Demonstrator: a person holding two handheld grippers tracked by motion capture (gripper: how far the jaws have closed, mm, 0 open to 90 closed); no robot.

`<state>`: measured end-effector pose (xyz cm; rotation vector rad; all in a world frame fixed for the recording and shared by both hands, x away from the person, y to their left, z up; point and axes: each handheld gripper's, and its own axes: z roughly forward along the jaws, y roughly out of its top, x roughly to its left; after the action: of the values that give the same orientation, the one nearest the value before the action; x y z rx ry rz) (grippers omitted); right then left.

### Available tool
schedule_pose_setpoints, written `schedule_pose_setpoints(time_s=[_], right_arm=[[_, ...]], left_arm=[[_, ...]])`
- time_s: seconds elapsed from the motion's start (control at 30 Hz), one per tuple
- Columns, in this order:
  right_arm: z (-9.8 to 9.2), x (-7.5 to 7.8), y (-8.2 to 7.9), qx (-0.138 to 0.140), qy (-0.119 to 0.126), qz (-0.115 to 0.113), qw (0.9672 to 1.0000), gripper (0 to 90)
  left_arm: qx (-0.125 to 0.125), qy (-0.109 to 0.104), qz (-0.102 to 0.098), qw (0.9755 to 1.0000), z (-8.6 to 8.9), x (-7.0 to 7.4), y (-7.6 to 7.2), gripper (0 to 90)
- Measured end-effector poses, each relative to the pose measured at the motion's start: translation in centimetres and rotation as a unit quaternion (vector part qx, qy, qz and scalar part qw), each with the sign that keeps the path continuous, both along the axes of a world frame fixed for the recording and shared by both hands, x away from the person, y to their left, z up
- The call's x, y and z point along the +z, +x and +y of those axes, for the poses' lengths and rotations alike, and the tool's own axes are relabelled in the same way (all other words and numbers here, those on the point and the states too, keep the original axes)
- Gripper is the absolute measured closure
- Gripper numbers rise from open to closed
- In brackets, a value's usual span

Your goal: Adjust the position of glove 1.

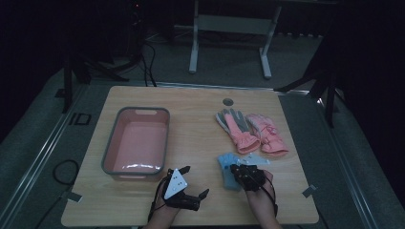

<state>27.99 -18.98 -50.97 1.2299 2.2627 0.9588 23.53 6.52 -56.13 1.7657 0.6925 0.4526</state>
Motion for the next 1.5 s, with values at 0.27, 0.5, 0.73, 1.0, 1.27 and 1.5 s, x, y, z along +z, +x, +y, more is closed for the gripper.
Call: schedule_pose_setpoints(time_s=[0.27,0.5,0.73,1.0,1.27,1.5], right_arm=[[-0.5,-1.0,0.3,0.0,0.0,0.017,0.9998,86.5],[-0.3,-1.5,0.6,0.001,-0.001,0.024,0.9997,86.0],[-0.4,-2.9,0.8,0.001,-0.005,0.036,0.9993,82.7],[-0.2,-3.1,1.0,0.01,-0.007,0.037,0.9992,81.1],[-0.5,-2.1,0.7,0.037,0.015,0.025,0.9989,58.5],[-2.8,-0.3,1.3,0.07,0.064,0.033,0.9949,25.1]], left_arm=[[0.0,0.0,0.001,1.0,0.0,0.0,0.0,0.1],[0.0,0.0,0.001,1.0,0.0,0.0,0.0,0.2],[0.0,0.0,0.001,1.0,0.0,0.0,0.0,0.2],[0.0,0.0,0.0,1.0,0.0,0.0,0.0,0.1],[-0.005,0.003,-0.004,1.0,-0.1,0.0,-0.1,0.1],[-0.055,-0.002,0.002,0.9985,-1.0,0.4,-0.4,0.1]])
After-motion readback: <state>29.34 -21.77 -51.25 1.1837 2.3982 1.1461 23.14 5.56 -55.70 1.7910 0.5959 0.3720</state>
